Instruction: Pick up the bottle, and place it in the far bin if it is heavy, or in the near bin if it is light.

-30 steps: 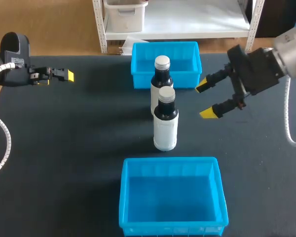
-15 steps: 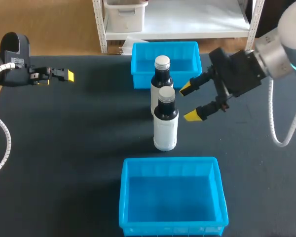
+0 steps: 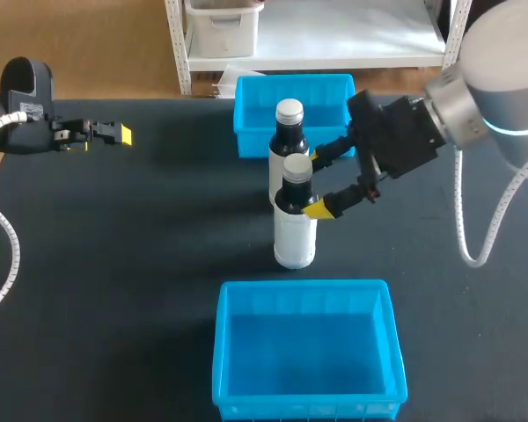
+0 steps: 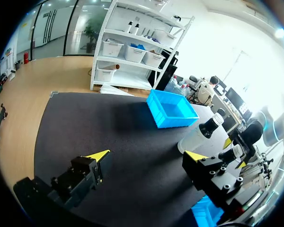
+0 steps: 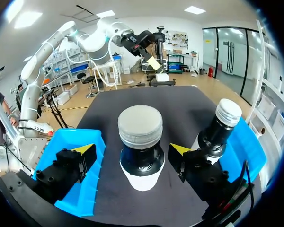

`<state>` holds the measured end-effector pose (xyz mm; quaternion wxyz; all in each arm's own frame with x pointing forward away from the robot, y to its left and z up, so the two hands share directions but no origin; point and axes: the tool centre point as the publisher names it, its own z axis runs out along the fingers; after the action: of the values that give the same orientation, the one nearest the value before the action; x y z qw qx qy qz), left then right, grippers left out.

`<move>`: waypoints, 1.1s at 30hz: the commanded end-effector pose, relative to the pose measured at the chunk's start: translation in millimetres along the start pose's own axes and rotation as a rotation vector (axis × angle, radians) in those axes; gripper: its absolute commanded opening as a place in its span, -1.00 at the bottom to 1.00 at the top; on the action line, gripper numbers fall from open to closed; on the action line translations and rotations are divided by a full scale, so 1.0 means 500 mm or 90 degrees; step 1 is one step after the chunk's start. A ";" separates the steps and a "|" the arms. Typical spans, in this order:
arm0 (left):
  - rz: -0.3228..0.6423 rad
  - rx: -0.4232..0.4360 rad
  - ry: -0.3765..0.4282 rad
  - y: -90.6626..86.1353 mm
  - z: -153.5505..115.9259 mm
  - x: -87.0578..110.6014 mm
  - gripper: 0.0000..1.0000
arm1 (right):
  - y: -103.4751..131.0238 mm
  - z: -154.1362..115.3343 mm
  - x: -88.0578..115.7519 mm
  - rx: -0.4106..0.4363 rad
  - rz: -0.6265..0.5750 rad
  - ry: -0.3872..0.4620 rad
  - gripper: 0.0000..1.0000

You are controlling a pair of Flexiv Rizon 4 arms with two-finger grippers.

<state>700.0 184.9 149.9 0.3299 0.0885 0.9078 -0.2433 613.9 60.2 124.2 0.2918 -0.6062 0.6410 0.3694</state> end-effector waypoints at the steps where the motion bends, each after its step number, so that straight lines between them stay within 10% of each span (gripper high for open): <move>1: 0.000 0.000 0.000 0.000 0.000 0.000 1.00 | -0.007 0.014 -0.006 -0.004 0.000 -0.001 1.00; 21: 0.000 0.000 0.000 0.000 0.000 0.000 1.00 | -0.013 0.037 -0.020 0.000 -0.007 -0.001 1.00; 28: 0.000 0.000 0.000 0.000 0.000 0.000 1.00 | -0.017 0.039 -0.018 0.001 -0.006 -0.002 0.48; 33: 0.000 0.000 0.000 0.000 0.000 0.000 1.00 | -0.018 0.040 -0.017 -0.001 -0.004 -0.004 0.65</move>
<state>700.0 184.9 149.9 0.3299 0.0885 0.9078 -0.2433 621.2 80.9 119.7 0.2942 -0.6075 0.6389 0.3690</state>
